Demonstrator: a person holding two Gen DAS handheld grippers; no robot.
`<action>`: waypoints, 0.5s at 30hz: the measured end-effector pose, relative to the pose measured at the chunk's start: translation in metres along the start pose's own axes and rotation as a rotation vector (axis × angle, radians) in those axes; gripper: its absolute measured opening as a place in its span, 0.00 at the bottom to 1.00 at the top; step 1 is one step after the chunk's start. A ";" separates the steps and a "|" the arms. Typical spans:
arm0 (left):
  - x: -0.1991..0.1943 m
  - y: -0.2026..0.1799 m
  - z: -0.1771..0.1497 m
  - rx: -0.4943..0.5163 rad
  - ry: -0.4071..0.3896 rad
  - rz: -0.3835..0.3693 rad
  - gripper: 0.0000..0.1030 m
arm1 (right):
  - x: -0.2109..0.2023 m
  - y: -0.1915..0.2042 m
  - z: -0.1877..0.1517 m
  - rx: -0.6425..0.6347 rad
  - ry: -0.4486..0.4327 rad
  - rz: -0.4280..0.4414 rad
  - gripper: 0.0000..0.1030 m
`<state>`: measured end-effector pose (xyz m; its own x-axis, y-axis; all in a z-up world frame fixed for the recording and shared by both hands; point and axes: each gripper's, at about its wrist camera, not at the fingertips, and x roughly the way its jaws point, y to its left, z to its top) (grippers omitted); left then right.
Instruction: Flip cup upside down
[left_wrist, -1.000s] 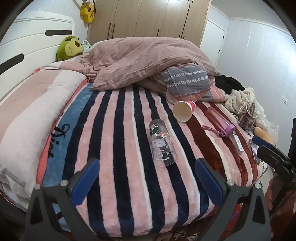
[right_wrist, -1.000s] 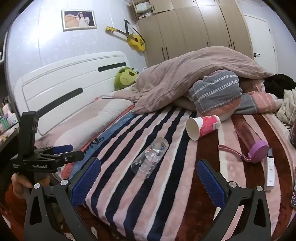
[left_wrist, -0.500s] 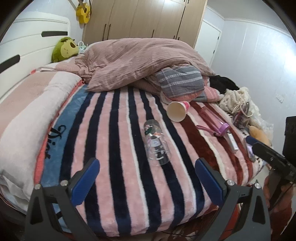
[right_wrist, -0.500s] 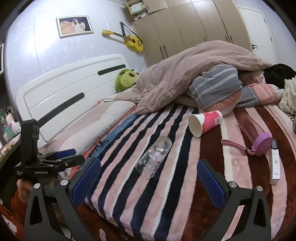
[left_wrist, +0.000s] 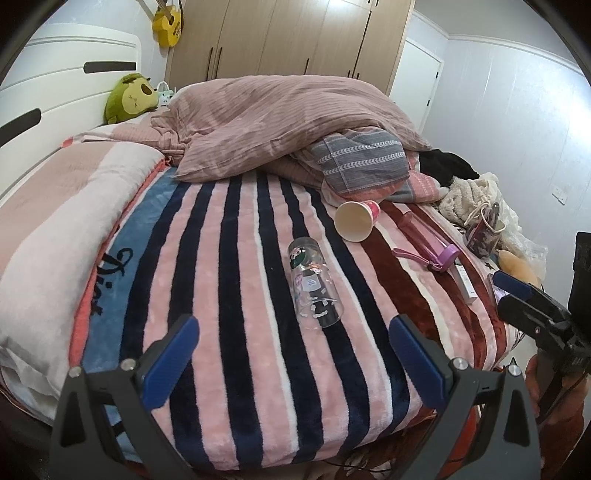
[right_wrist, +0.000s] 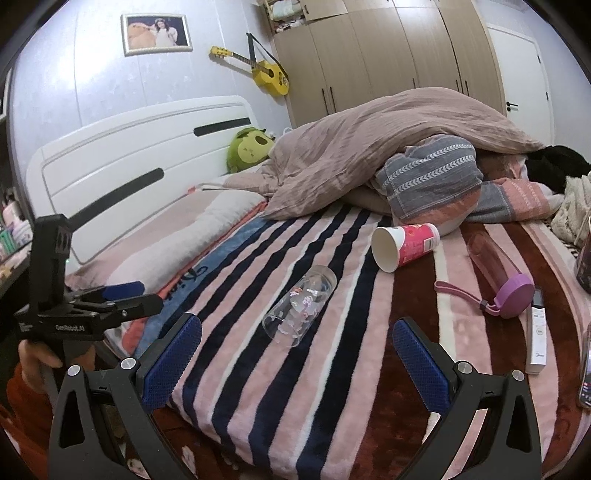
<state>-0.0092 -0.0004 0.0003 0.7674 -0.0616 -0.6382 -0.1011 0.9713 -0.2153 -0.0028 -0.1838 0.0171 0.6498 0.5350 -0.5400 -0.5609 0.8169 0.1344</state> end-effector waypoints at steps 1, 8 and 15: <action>0.000 0.001 0.001 0.001 0.000 0.003 0.99 | 0.000 0.002 0.000 -0.007 -0.001 0.002 1.00; -0.001 0.002 0.002 0.006 -0.007 0.022 0.99 | 0.000 0.005 0.001 -0.022 -0.003 0.001 1.00; -0.001 0.003 0.001 0.005 -0.007 0.022 0.99 | -0.002 0.006 0.002 -0.034 -0.013 -0.033 1.00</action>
<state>-0.0093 0.0028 0.0010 0.7695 -0.0384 -0.6375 -0.1148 0.9736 -0.1973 -0.0064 -0.1794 0.0201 0.6746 0.5105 -0.5332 -0.5558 0.8266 0.0883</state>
